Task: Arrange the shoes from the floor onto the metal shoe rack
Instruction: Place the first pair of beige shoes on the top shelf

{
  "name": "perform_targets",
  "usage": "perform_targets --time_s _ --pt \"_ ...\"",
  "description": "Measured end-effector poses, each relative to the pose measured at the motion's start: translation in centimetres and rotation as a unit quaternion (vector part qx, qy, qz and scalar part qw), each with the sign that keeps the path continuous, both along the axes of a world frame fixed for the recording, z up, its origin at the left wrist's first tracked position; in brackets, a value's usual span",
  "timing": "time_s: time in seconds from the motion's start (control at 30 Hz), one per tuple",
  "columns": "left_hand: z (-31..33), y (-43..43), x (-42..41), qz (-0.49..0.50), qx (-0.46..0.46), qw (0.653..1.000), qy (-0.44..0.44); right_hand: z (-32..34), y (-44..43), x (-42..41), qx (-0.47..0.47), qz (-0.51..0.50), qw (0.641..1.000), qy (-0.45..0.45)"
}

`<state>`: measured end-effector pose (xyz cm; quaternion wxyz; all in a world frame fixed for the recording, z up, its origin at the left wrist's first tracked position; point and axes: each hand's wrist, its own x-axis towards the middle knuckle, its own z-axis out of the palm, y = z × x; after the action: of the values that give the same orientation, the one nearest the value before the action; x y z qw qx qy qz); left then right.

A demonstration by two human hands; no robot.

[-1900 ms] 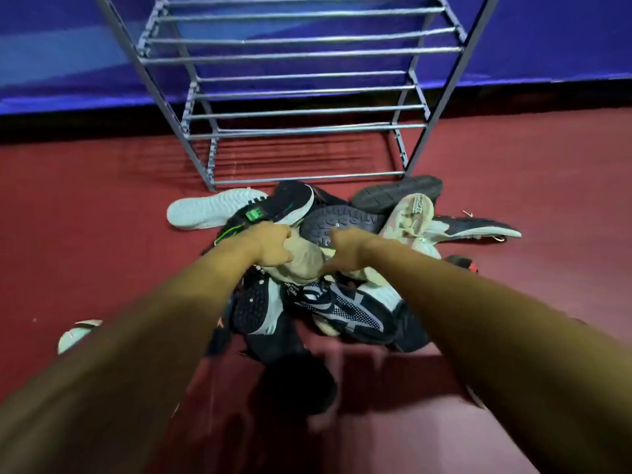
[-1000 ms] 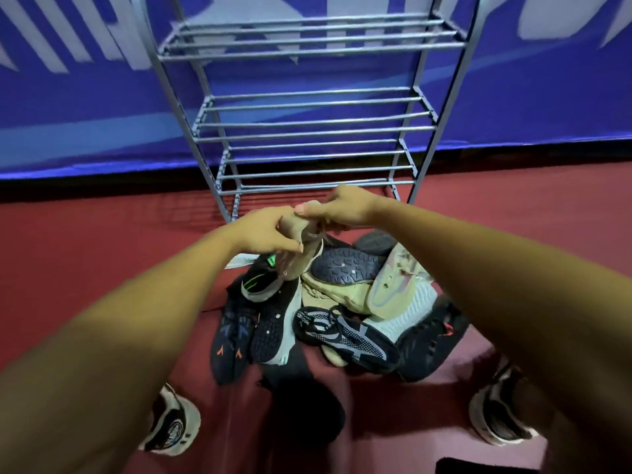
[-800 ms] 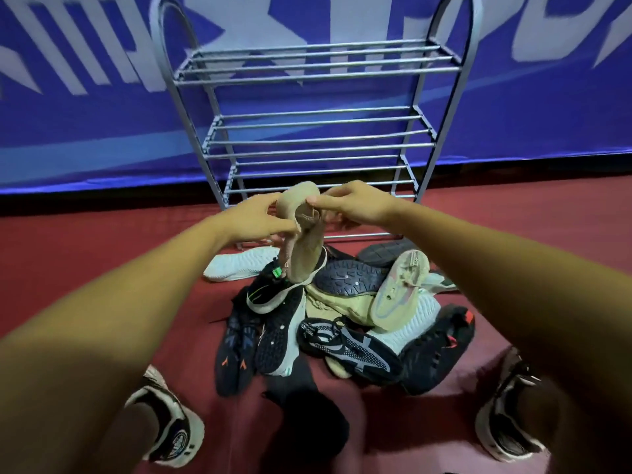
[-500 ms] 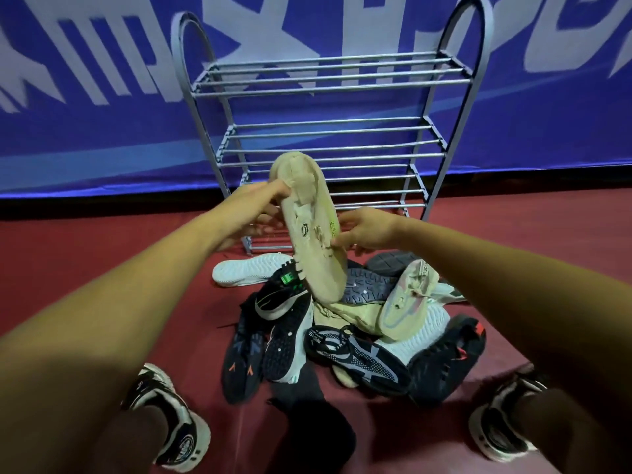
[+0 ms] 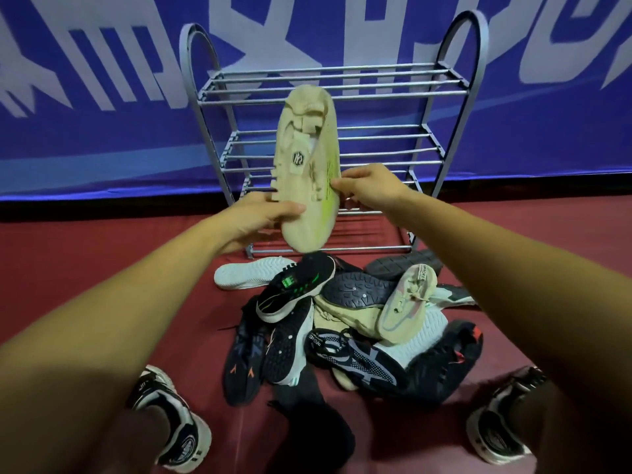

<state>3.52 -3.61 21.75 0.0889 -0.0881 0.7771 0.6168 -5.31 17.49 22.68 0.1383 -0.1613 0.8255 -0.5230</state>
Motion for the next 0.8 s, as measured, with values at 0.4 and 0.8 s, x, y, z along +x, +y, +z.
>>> perform_targets --time_s 0.4,0.8 --pt "1.5 -1.7 -1.3 0.136 0.164 0.976 0.039 1.8 -3.7 -0.4 -0.125 -0.008 0.992 -0.020" --pt "3.6 -4.2 -4.2 0.199 0.210 0.956 0.043 2.3 -7.8 -1.9 -0.202 0.015 0.976 -0.080"
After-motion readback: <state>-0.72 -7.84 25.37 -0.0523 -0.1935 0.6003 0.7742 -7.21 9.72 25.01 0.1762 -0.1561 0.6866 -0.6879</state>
